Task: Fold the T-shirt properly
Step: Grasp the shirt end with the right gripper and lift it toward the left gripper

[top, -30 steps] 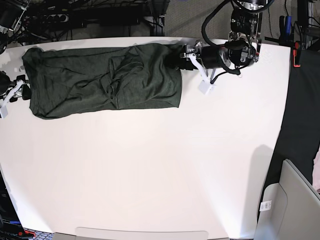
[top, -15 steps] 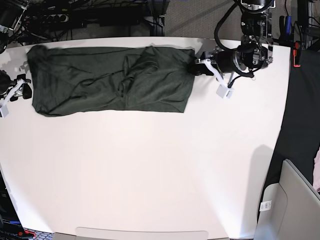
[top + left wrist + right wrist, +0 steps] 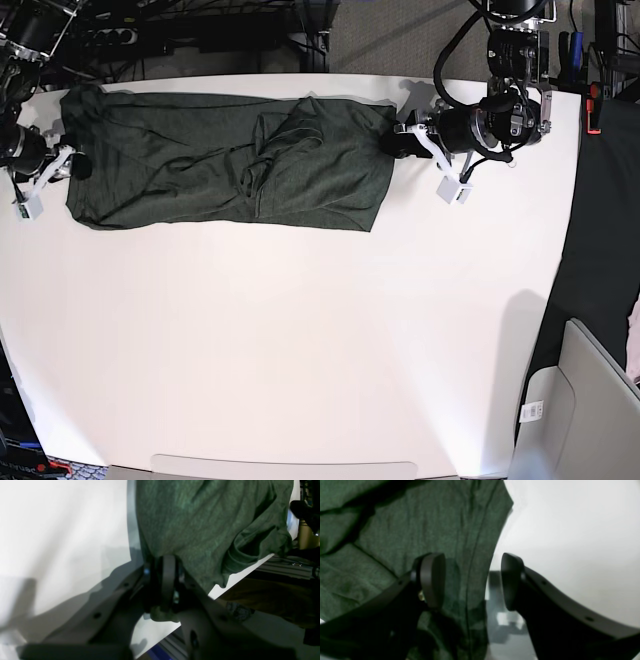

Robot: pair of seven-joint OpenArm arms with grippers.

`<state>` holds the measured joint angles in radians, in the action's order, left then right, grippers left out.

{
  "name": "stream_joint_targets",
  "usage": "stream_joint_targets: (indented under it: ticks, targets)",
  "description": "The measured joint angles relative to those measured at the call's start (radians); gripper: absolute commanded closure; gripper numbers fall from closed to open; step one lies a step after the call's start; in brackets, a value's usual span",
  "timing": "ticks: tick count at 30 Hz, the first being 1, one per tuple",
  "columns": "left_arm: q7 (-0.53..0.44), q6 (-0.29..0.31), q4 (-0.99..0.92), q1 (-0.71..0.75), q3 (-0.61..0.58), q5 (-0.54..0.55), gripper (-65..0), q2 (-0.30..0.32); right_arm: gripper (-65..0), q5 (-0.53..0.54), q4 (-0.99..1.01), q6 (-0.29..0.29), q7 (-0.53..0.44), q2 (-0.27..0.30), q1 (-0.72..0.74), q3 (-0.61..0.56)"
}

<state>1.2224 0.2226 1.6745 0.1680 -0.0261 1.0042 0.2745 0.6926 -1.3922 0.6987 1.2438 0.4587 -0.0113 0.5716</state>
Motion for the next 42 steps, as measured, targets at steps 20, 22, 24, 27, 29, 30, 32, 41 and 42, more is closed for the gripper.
stream_joint_targets:
  ticks: [20,22,24,27,29,30,32,41,42]
  targets:
    - [-0.001,0.0,-0.002,0.0,0.0,0.0,-2.5,-0.017,-46.7,0.199,0.057,0.017,0.019,-0.098,0.016,0.009]
    - [-0.001,0.001,-0.003,0.001,0.0,0.0,-2.5,-0.017,-46.7,0.214,0.054,0.017,0.018,-0.11,0.008,0.009]
    - [-0.001,0.0,-0.003,0.0,0.0,0.0,-2.5,-0.017,-46.6,0.236,0.052,0.02,0.019,-0.116,-0.005,0.009]
    - [-0.001,0.0,-0.004,0.001,0.0,0.0,-2.5,-0.017,-46.6,0.291,0.051,0.025,0.019,-0.124,-0.031,0.011]
    - [-0.001,0.001,-0.004,0.0,0.0,0.0,-2.5,-0.017,-46.5,0.311,0.05,0.029,0.016,-0.127,-0.045,0.011]
    - [-0.001,0.0,-0.004,0.0,0.0,0.0,-2.5,-0.017,-46.5,0.312,0.048,0.031,0.015,-0.127,-0.047,0.011]
    - [-0.001,0.0,-0.004,0.001,0.0,0.0,-2.5,-0.017,-46.4,0.311,0.046,0.031,0.017,-0.127,-0.05,0.011]
    - [-0.001,-0.003,-0.004,0.001,0.0,0.0,-2.5,-0.017,-12.3,0.294,0.05,0.015,0.056,-0.16,-0.035,0.007]
    - [-0.001,-0.003,-0.004,0.001,0.0,0.0,-2.5,-0.017,-9.2,0.283,0.054,0.014,0.068,-0.161,-0.024,0.006]
